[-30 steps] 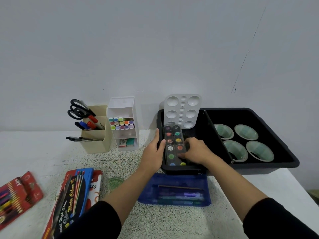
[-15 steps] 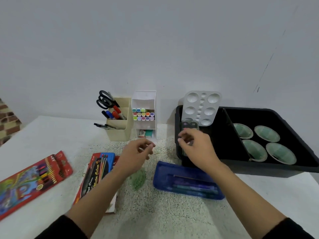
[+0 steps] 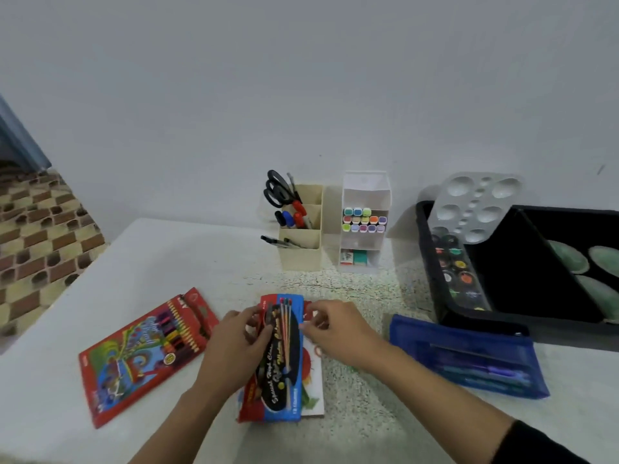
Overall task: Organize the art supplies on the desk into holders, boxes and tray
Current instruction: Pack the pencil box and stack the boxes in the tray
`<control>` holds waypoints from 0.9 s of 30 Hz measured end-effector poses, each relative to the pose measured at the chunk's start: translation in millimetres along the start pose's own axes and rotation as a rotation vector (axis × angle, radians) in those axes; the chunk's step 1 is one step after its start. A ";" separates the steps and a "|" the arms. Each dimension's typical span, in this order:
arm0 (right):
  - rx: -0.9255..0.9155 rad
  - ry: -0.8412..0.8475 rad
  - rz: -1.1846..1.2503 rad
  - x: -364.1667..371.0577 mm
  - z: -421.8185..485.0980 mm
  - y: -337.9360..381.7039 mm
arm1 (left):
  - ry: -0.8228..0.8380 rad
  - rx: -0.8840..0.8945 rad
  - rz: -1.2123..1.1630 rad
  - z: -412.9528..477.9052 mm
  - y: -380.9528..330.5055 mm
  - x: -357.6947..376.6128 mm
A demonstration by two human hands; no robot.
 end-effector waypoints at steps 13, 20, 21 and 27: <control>0.308 -0.069 0.372 27.8 17.0 10.8 | 0.198 0.090 -0.150 28.7 6.0 -2.4; 0.279 -0.037 0.587 5.0 7.2 1.7 | 0.300 0.031 -0.368 35.6 -14.3 -2.1; 0.253 -0.060 0.578 -5.7 2.5 1.2 | 0.301 0.024 -0.393 35.2 -22.0 -1.6; 0.123 -0.212 0.595 -99.2 -46.5 -13.8 | 0.457 0.055 -0.650 23.3 -119.1 21.7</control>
Point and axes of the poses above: each hand's wrist, its own z-axis towards the middle knuckle, its own x-axis out of the palm, y = z × x, the point moved 3 cm from there along z, towards the middle knuckle, and after that the axes turned 6 degrees about y, right-handed, at the moved point
